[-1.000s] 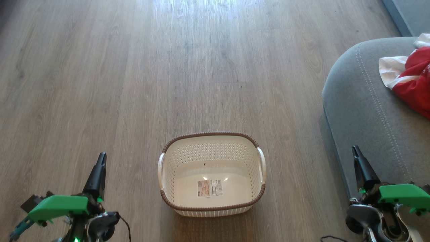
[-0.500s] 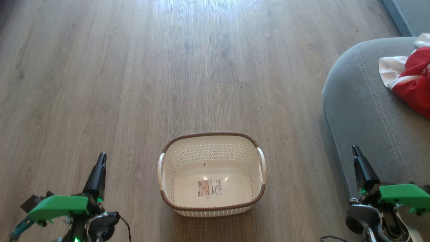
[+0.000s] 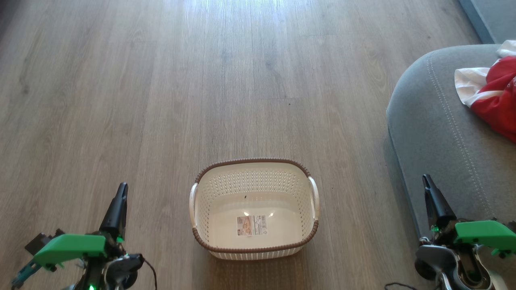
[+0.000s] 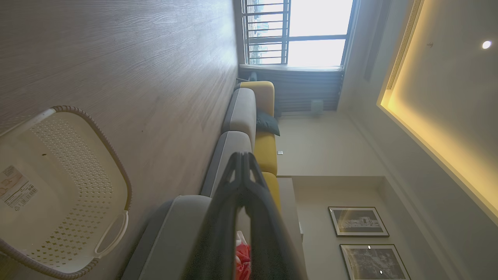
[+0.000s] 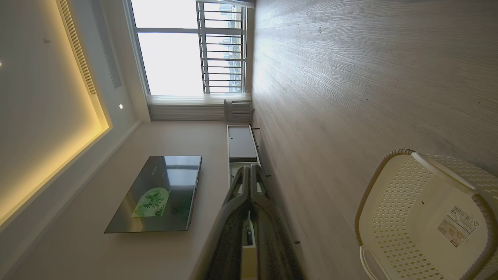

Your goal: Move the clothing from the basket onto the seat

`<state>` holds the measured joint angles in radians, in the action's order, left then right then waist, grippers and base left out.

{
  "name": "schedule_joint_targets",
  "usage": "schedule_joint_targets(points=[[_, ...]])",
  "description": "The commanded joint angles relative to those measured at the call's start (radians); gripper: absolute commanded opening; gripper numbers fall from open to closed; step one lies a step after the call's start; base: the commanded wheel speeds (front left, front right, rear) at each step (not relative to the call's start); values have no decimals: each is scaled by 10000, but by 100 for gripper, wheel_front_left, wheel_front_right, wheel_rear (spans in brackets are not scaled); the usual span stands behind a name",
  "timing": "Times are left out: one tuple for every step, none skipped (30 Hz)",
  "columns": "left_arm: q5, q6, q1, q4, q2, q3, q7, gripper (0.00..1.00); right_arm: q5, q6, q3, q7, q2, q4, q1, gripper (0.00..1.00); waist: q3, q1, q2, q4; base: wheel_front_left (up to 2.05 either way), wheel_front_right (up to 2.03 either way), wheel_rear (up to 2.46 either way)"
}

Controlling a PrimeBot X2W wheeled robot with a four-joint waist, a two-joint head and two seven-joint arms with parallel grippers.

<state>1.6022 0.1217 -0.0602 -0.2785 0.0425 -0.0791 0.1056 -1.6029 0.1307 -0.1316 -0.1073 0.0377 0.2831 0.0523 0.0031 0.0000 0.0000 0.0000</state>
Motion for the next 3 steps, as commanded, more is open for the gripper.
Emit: schedule_joint_targets(points=[[66, 90, -478, 335, 77, -345, 75, 0, -59, 0, 181, -58, 125, -384, 556, 0, 0, 0, 0, 0, 0, 0, 0], [66, 90, -478, 335, 77, -345, 75, 0, -59, 0, 181, -58, 125, -384, 556, 0, 0, 0, 0, 0, 0, 0, 0], [66, 90, -478, 335, 77, -345, 75, 0, -59, 0, 181, -58, 125, -384, 556, 0, 0, 0, 0, 0, 0, 0, 0]])
